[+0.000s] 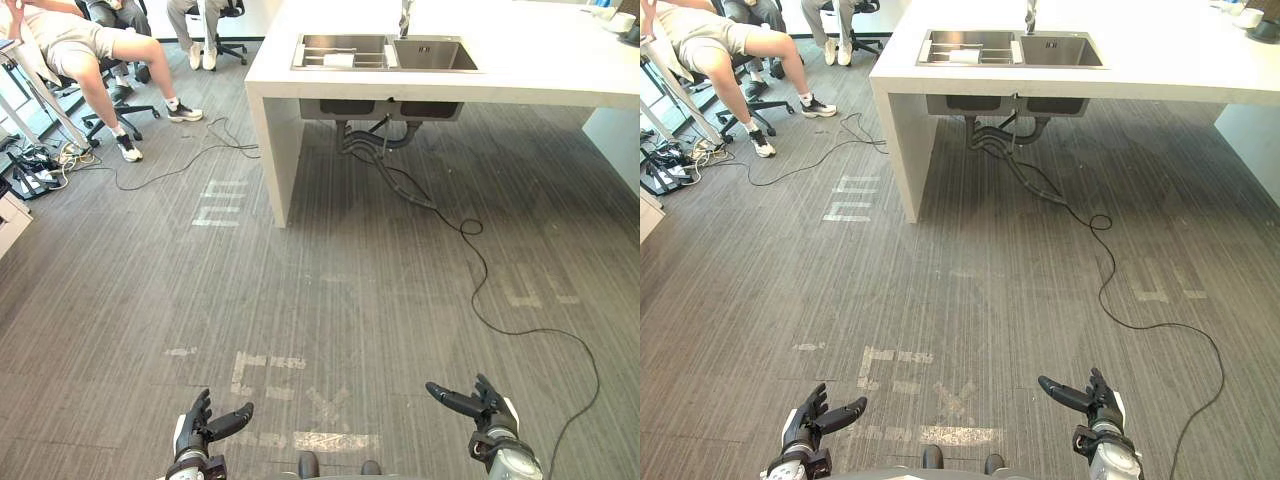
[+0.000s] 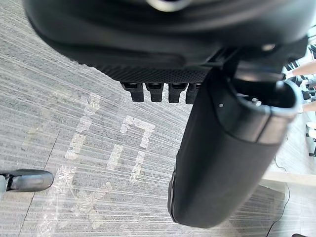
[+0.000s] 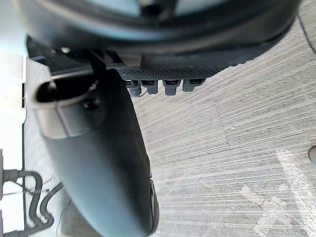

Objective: Walk over to the sink, pick up the cup, carry it to the dishwasher, place the cup inside the dishwasher, then close the dishwasher door

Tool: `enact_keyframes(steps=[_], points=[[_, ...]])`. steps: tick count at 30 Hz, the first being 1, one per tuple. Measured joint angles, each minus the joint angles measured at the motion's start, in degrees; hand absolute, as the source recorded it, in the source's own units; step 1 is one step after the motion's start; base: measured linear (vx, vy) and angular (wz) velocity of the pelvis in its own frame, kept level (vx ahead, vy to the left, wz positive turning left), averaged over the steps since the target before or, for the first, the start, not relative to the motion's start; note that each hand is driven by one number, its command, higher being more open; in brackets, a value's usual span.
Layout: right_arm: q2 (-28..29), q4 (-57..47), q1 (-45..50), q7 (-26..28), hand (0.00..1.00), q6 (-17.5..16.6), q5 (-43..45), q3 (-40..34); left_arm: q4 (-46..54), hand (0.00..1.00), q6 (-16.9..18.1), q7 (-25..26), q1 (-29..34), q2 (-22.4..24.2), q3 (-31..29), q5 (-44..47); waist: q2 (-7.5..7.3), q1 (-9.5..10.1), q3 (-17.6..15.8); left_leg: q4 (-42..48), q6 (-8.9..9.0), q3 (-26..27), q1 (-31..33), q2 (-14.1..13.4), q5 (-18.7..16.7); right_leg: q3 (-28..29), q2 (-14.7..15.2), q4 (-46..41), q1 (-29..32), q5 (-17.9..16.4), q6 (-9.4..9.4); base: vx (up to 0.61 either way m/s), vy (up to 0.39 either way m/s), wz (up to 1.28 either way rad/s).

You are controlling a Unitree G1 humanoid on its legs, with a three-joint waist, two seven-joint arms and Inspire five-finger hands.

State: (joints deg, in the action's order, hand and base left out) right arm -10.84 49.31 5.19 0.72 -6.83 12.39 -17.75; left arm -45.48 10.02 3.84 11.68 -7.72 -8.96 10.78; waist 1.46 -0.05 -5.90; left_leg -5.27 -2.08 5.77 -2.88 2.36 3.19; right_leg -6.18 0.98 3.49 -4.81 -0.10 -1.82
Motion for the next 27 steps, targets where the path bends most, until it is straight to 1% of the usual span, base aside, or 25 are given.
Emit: enact_keyframes(steps=[4, 12, 16, 22, 27], points=[[0.68, 0.06, -0.2, -0.18, 1.0, 0.0, 1.74, -0.88, -0.68, 1.0, -0.09, 0.04, -0.31, 0.48, -1.03, 0.57, -0.01, 0.03, 0.0, 0.0, -0.01, -0.03, -0.31, 0.0, 0.0, -0.05, -0.01, 0.05, -0.35, 0.0, 0.0, 0.0, 0.0, 0.0], [1.23, 3.13, -0.7, -0.18, 1.0, 0.1, 1.94, -1.13, -4.44, 1.0, -0.92, -0.04, -1.71, 0.85, -0.86, -0.24, -0.15, 0.18, -0.07, -0.03, -0.01, -0.02, -1.06, 0.0, -0.02, -0.04, 0.0, 0.07, -1.07, -0.02, -0.02, -0.02, -0.006, 0.0], [1.23, 3.7, -0.7, 0.08, 1.0, 0.11, 1.94, -1.12, -4.7, 1.0, -0.96, -0.06, -1.67, 1.09, -0.56, -1.37, -0.3, 0.18, -0.08, -0.03, 0.09, 0.01, -1.13, 0.0, -0.1, -0.01, 0.0, 0.07, -1.11, -0.05, -0.01, -0.03, -0.012, 0.0], [1.23, 3.84, -0.7, 0.28, 1.0, 0.2, 2.13, -1.09, -4.7, 1.0, -0.96, -0.1, -1.68, 1.06, 1.25, -2.84, -0.4, 0.34, -0.05, -0.03, 0.21, 0.36, -1.11, 0.01, -0.7, 0.37, 0.0, 0.29, -1.05, -0.28, -0.02, -0.01, -0.008, -0.03], [1.23, 3.84, -0.75, 0.55, 1.0, 0.2, 2.18, -0.98, -4.55, 1.0, -0.96, -0.14, -1.72, 1.12, 2.91, -3.28, -0.41, 0.53, -0.04, -0.02, -0.04, 1.12, -1.07, 0.04, -1.28, 1.14, 0.0, 0.74, -0.96, -0.35, 0.02, 0.02, -0.017, -0.08]])
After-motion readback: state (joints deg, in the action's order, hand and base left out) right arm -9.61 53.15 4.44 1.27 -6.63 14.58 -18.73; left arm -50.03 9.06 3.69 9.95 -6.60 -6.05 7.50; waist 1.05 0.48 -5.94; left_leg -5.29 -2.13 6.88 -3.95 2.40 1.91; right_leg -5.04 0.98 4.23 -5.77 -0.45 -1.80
